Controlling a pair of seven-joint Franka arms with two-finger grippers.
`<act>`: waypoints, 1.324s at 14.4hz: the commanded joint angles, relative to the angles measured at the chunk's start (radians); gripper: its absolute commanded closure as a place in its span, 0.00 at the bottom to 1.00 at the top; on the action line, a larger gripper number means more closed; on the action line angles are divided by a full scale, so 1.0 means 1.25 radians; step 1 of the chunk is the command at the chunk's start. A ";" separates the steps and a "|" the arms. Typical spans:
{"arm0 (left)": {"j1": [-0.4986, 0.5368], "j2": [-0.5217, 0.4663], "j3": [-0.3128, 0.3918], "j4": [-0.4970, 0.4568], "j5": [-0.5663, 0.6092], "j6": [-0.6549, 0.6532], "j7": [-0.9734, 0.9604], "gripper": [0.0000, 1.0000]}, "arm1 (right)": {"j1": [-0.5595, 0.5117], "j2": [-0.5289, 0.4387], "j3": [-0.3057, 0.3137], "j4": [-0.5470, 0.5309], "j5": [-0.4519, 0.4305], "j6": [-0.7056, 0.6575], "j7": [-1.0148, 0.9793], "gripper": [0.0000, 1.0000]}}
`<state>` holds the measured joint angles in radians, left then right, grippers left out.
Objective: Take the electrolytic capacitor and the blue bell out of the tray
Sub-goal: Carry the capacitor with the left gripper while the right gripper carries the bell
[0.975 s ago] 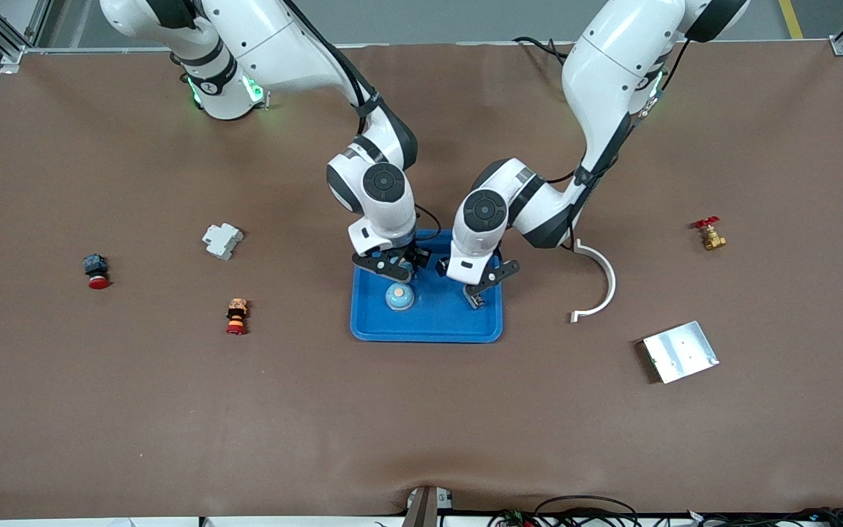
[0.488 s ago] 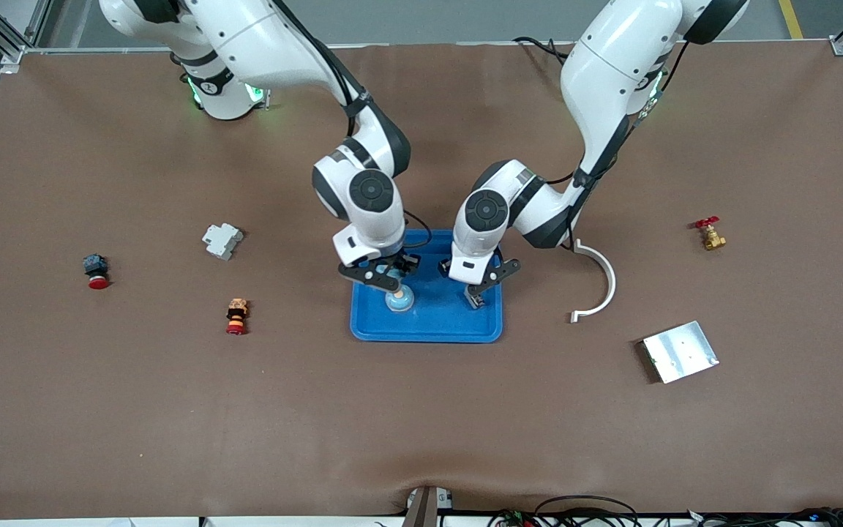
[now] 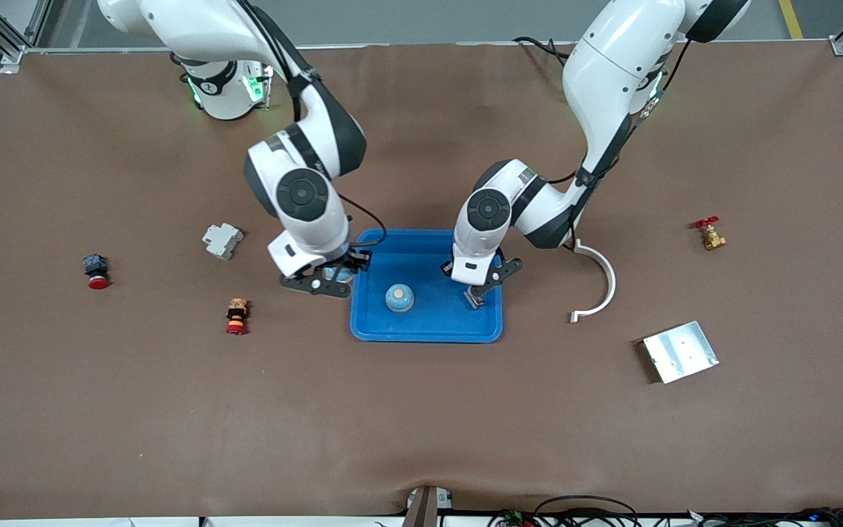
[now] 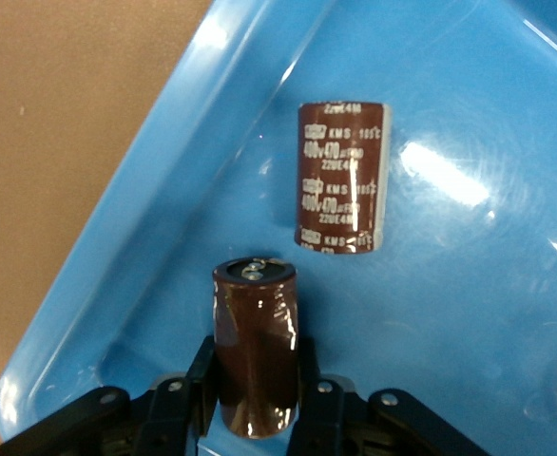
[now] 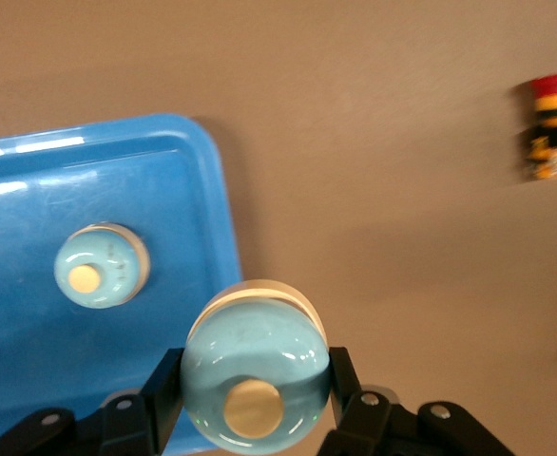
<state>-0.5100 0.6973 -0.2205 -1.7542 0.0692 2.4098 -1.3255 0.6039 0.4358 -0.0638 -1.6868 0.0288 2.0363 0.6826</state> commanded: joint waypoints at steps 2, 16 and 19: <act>0.004 -0.026 0.000 -0.010 0.011 -0.004 -0.042 1.00 | -0.083 -0.147 0.008 -0.144 -0.003 -0.001 -0.150 1.00; 0.107 -0.213 -0.002 -0.092 0.011 -0.186 0.285 1.00 | -0.413 -0.379 0.008 -0.472 -0.041 0.102 -0.705 1.00; 0.149 -0.262 -0.002 -0.161 0.011 -0.186 0.424 1.00 | -0.506 -0.377 0.008 -0.518 -0.041 0.184 -0.872 1.00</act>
<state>-0.3552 0.4557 -0.2167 -1.8598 0.0693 2.1802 -0.8914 0.0526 0.0025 -0.0735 -2.2720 -0.0108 2.2078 -0.2927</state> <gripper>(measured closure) 0.643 0.344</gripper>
